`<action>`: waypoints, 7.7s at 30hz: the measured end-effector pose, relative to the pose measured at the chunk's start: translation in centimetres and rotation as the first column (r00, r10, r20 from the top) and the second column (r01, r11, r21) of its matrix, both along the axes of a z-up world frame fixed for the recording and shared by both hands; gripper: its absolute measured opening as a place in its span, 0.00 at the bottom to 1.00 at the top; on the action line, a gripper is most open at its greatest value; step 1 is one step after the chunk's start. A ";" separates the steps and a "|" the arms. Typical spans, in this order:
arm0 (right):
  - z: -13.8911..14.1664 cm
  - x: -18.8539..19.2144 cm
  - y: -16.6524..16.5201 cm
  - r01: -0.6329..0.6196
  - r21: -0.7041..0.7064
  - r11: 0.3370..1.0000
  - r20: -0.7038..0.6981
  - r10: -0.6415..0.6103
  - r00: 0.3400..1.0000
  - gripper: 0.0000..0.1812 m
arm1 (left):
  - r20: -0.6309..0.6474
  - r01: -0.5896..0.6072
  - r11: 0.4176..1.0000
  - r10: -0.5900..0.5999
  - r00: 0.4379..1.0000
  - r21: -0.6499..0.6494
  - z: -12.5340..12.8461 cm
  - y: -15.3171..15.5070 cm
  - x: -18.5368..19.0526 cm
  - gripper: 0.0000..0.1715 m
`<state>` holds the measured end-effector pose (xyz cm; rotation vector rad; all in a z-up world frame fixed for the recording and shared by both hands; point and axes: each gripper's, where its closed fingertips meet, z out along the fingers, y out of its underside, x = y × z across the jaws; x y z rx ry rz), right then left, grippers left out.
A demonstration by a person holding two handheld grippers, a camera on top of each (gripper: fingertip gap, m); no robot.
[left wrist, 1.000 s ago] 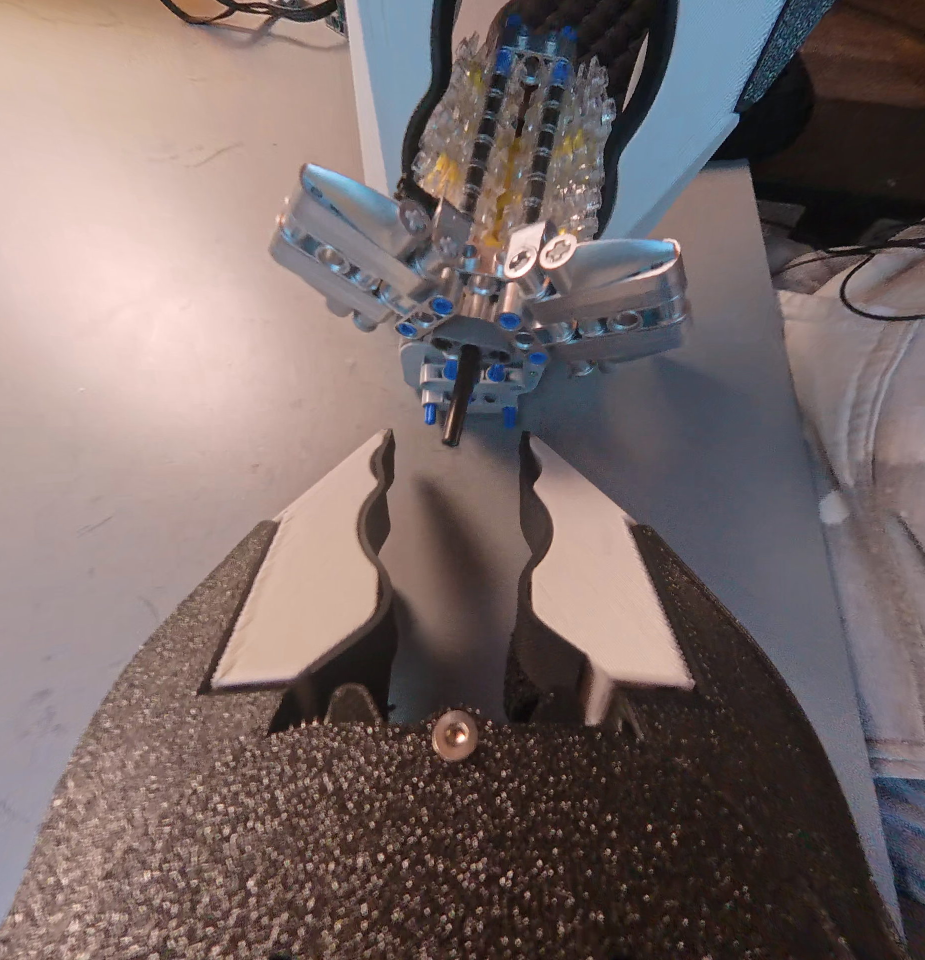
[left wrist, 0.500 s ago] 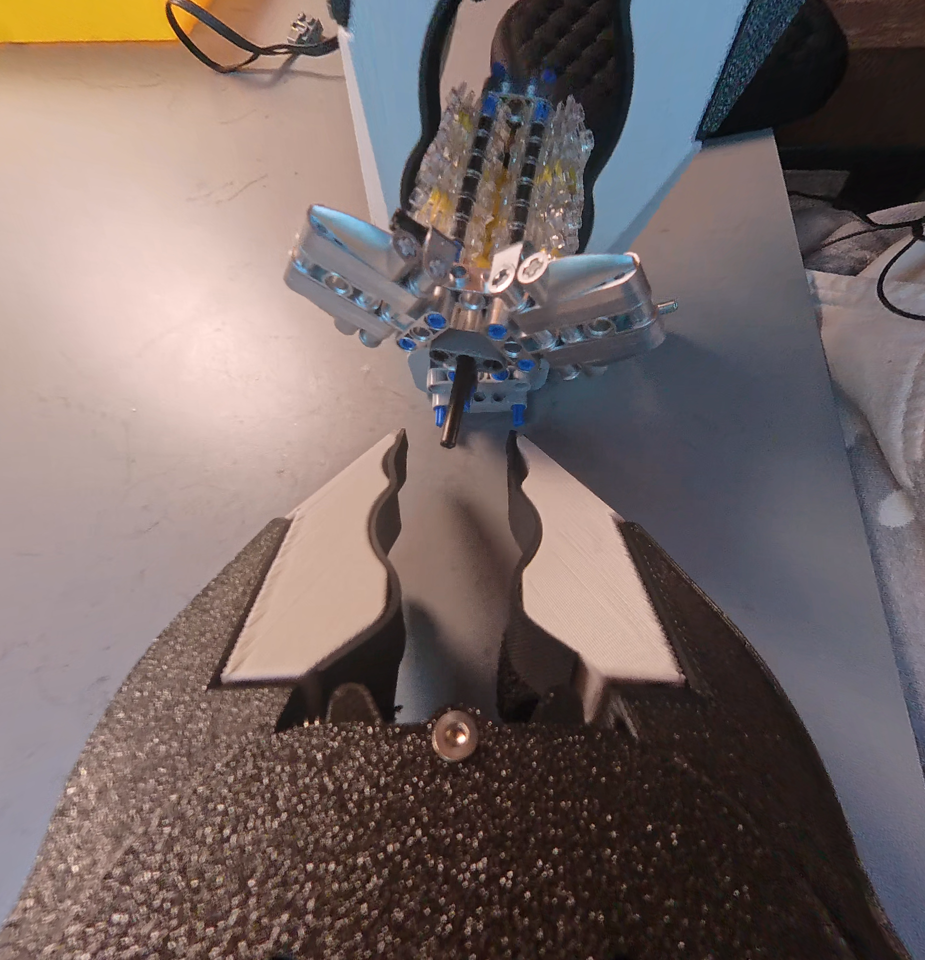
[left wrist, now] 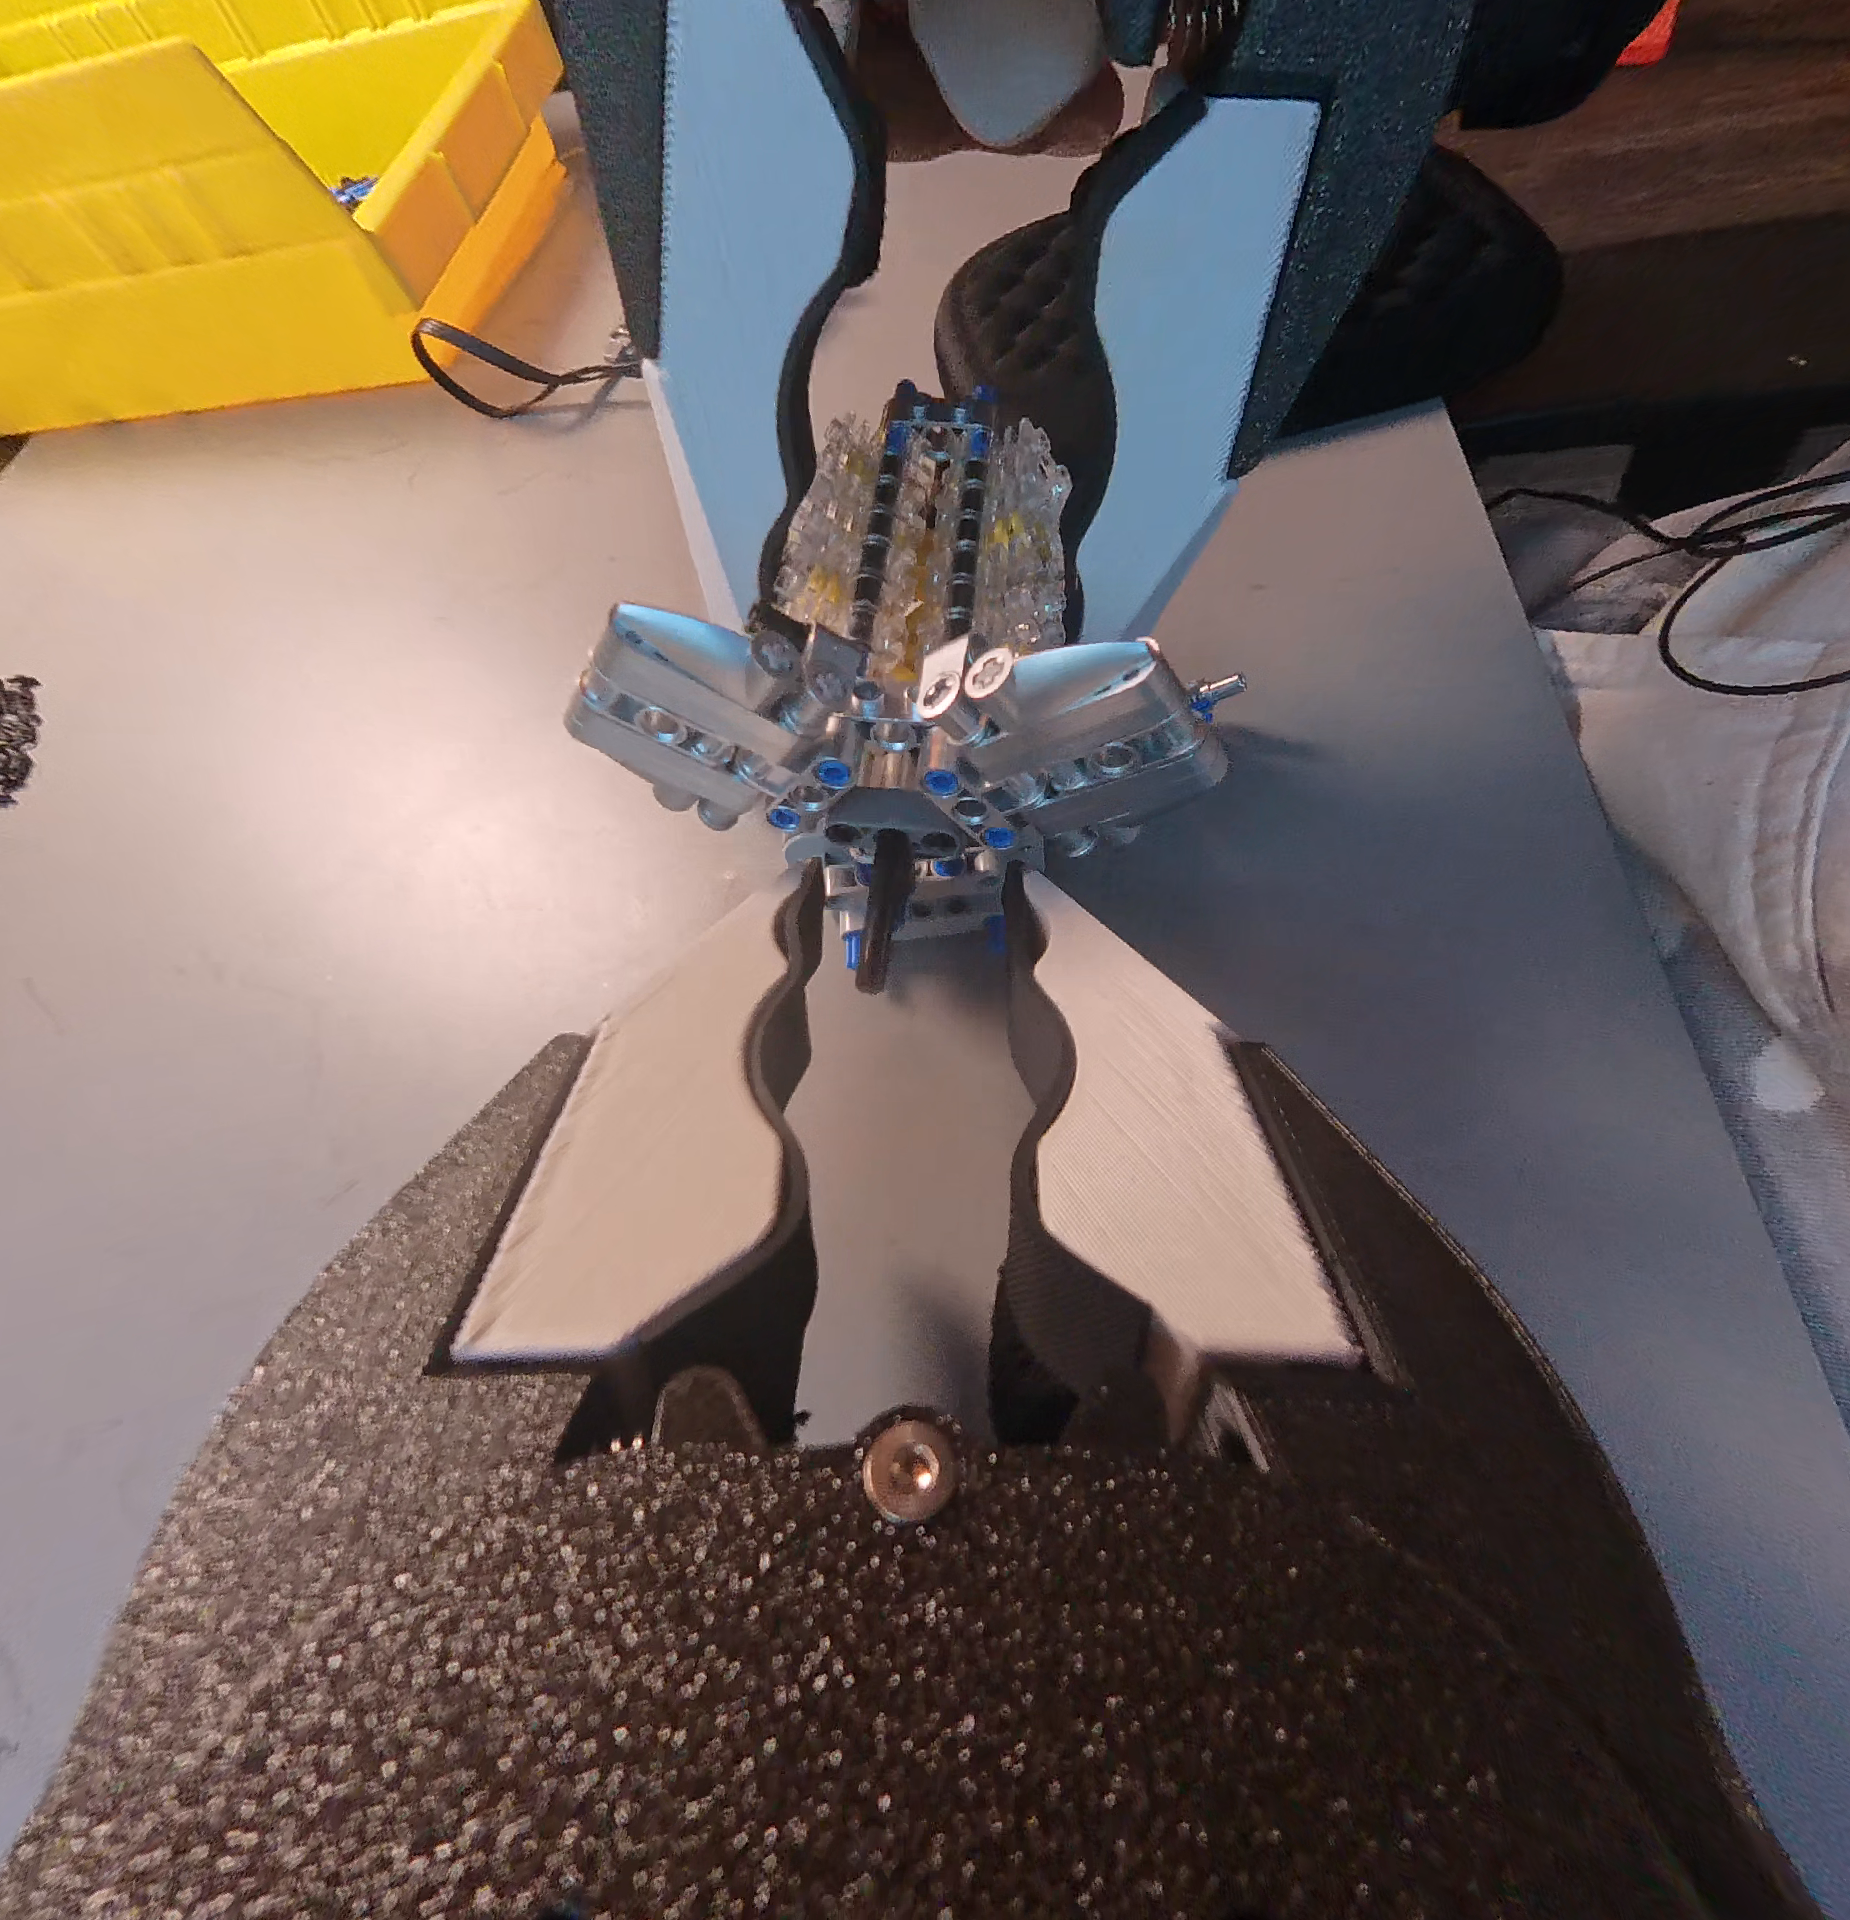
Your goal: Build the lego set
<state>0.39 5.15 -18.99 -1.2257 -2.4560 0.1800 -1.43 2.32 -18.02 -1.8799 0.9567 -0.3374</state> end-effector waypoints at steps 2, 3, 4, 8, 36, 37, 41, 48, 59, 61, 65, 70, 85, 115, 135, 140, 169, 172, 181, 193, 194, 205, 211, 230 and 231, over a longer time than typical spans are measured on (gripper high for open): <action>0.0 0.0 0.0 -0.003 0.006 1.000 0.000 0.003 1.000 0.32 | -0.002 -0.005 1.000 0.005 1.000 0.020 0.1 0.1 0.2 0.15; 0.0 0.1 0.1 -0.004 0.010 1.000 0.003 0.004 1.000 0.32 | -0.002 -0.011 1.000 0.011 1.000 0.023 0.2 0.2 0.2 0.13; 0.0 0.1 0.1 -0.006 0.013 1.000 0.005 0.006 1.000 0.32 | -0.006 -0.019 1.000 0.019 1.000 0.022 0.1 0.3 0.2 0.13; -0.1 0.1 0.3 -0.014 0.004 1.000 0.018 0.013 1.000 0.32 | -0.038 -0.039 0.999 0.040 0.998 0.015 -0.4 0.7 0.3 0.11; -1.0 -3.9 4.6 -0.783 0.121 0.610 0.287 0.734 0.615 0.33 | -0.095 -0.063 0.988 0.050 0.994 -0.139 -2.9 1.5 -2.5 0.08; -0.9 -3.8 4.6 -0.793 0.132 0.594 0.288 0.743 0.604 0.33 | -0.108 -0.059 0.989 0.045 0.993 -0.135 -3.1 1.6 -2.4 0.08; -0.4 -3.6 5.0 -0.777 0.174 0.605 0.298 0.720 0.627 0.38 | -0.130 -0.010 0.994 -0.004 0.992 -0.106 -3.0 1.2 -0.9 0.08; 4.3 -0.4 5.7 -0.413 0.145 0.899 0.085 0.405 0.910 0.46 | -0.102 -0.006 0.997 -0.002 0.995 -0.071 -2.2 0.9 -1.2 0.09; 0.7 2.2 0.5 0.521 -0.364 0.772 -0.330 -0.631 0.702 0.28 | -0.014 -0.246 0.963 0.249 0.968 0.114 1.9 4.2 -8.2 0.17; -1.1 2.2 1.1 0.548 -0.299 0.781 -0.333 -0.623 0.707 0.25 | -0.003 -0.169 0.974 0.171 0.985 0.149 2.4 5.0 -6.8 0.28; -2.2 1.1 1.2 0.505 -0.278 0.817 -0.316 -0.574 0.755 0.20 | -0.147 0.032 0.986 -0.008 0.989 0.165 0.8 5.6 -3.8 0.36; -2.1 -0.1 1.6 0.411 -0.280 0.867 -0.292 -0.485 0.824 0.17 | -0.143 0.107 0.987 -0.090 0.986 0.119 0.1 4.6 -1.9 0.28; 1.6 0.5 4.3 0.147 -0.354 0.924 -0.409 -0.294 0.864 0.21 | 0.099 -0.074 0.985 0.060 0.993 0.155 3.8 3.4 -3.2 0.22; 3.3 -0.5 1.7 0.040 -0.470 0.882 -0.398 -0.252 0.882 0.05 | 0.150 -0.031 1.000 0.031 0.988 -0.001 3.0 2.8 -2.1 0.09; 3.7 -0.5 1.3 0.020 -0.440 0.898 -0.332 -0.183 0.925 0.04 | 0.139 -0.025 0.999 0.028 0.990 -0.023 3.0 2.6 -1.8 0.09; 3.6 -0.4 1.4 0.022 -0.490 0.871 -0.294 -0.189 0.937 0.04 | 0.139 -0.039 0.998 0.045 0.989 -0.047 2.9 2.7 -1.8 0.09; 3.5 -1.2 1.8 -0.026 -0.441 0.897 -0.307 -0.123 0.944 0.04 | -0.074 -0.078 0.993 0.084 0.994 0.084 1.9 3.0 -2.3 0.08; 3.5 -1.2 1.9 -0.042 -0.447 0.894 -0.312 -0.111 0.944 0.04 | -0.102 -0.076 0.992 0.086 0.991 0.104 1.9 3.1 -2.3 0.08; 3.5 -1.4 2.3 -0.080 -0.456 0.886 -0.314 -0.077 0.946 0.04 | -0.177 -0.077 0.987 0.102 0.979 0.144 1.7 3.4 -2.3 0.08; 3.5 -1.1 2.6 -0.193 -0.517 0.834 -0.276 0.051 0.960 0.04 | -0.187 -0.075 0.986 0.103 0.977 0.150 1.8 3.2 -1.8 0.07; 3.5 -1.1 2.6 -0.201 -0.524 0.828 -0.271 0.062 0.961 0.04 | -0.186 -0.077 0.986 0.105 0.977 0.149 1.8 3.2 -1.8 0.07; 3.5 -0.9 2.9 -0.258 -0.547 0.796 -0.242 0.145 0.959 0.04 | -0.202 -0.077 0.983 0.110 0.973 0.165 1.8 3.0 -1.3 0.07; 3.5 -0.9 2.9 -0.247 -0.507 0.826 -0.249 0.134 0.959 0.05 | -0.191 -0.076 0.981 0.110 0.975 0.178 1.9 2.9 -1.3 0.08; 3.3 0.3 2.8 -0.290 -0.377 0.880 -0.130 0.260 0.957 0.18 | -0.172 -0.051 0.976 0.088 0.981 0.210 2.3 2.3 -0.7 0.06; 3.3 0.4 2.9 -0.294 -0.367 0.882 -0.100 0.277 0.956 0.19 | -0.174 -0.051 0.976 0.088 0.981 0.211 2.3 2.4 -0.6 0.06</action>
